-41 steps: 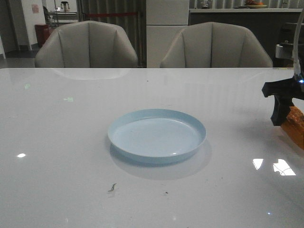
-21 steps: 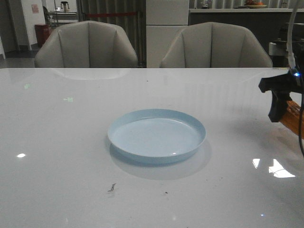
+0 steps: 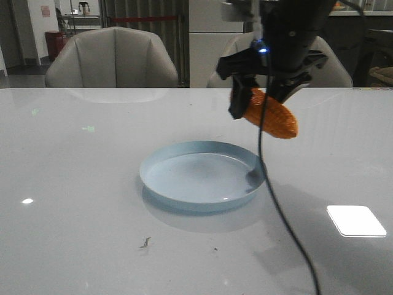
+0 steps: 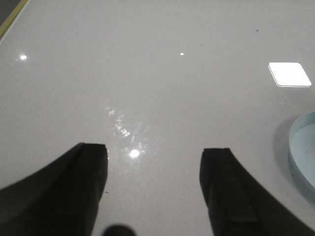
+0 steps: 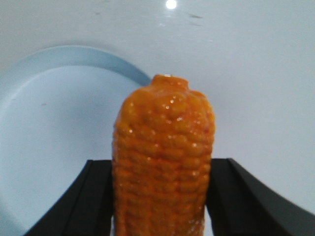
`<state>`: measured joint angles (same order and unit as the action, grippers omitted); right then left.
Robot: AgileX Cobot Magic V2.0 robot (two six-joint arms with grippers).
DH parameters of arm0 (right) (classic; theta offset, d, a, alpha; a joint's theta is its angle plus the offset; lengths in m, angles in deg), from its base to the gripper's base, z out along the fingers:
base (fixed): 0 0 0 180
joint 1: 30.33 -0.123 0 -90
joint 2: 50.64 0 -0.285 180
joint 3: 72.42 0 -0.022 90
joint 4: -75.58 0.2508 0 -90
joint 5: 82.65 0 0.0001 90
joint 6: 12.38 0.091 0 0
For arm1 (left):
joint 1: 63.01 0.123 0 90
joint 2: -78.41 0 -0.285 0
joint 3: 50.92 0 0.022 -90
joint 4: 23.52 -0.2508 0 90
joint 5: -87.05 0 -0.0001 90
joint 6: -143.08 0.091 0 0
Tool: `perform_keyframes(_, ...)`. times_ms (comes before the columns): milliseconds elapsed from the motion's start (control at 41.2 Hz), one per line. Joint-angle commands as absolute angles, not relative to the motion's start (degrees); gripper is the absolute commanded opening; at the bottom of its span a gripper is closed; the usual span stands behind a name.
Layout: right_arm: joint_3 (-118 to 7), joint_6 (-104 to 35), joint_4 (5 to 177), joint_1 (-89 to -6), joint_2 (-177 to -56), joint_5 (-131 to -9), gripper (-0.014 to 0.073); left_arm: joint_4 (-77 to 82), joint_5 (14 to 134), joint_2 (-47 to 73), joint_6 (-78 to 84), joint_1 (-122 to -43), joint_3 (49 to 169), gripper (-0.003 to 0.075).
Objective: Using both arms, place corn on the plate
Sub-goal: 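Carry the corn with the right gripper and lower it onto the plate, then open the right gripper and lift it away from the corn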
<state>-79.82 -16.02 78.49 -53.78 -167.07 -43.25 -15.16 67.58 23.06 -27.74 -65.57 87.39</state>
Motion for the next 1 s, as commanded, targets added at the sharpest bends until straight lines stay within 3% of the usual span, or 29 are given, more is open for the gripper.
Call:
perform_keyframes(0,-81.8,-16.6,78.6,-57.0,-165.3,-46.3,0.0263,-14.4,72.2,23.6,-27.7,-65.5,89.1,0.047)
perform_keyframes(170,-81.8,-16.6,78.6,-60.4,-169.0,-46.6,0.029,-14.4,72.2,23.6,-27.7,-65.5,89.1,0.047)
perform_keyframes(413,-81.9,-16.6,79.2,-61.7,-173.1,-49.3,0.0544,-14.4,72.2,23.6,-27.7,-65.5,89.1,0.047)
perform_keyframes(729,-87.8,-16.4,79.2,-61.4,-170.6,-48.1,0.0545,-14.4,72.1,23.6,-27.7,-65.5,89.1,0.047)
perform_keyframes(972,-93.0,-16.4,79.2,-57.8,-159.9,-42.9,0.0545,-14.4,72.1,23.6,-27.7,-65.5,89.1,0.047)
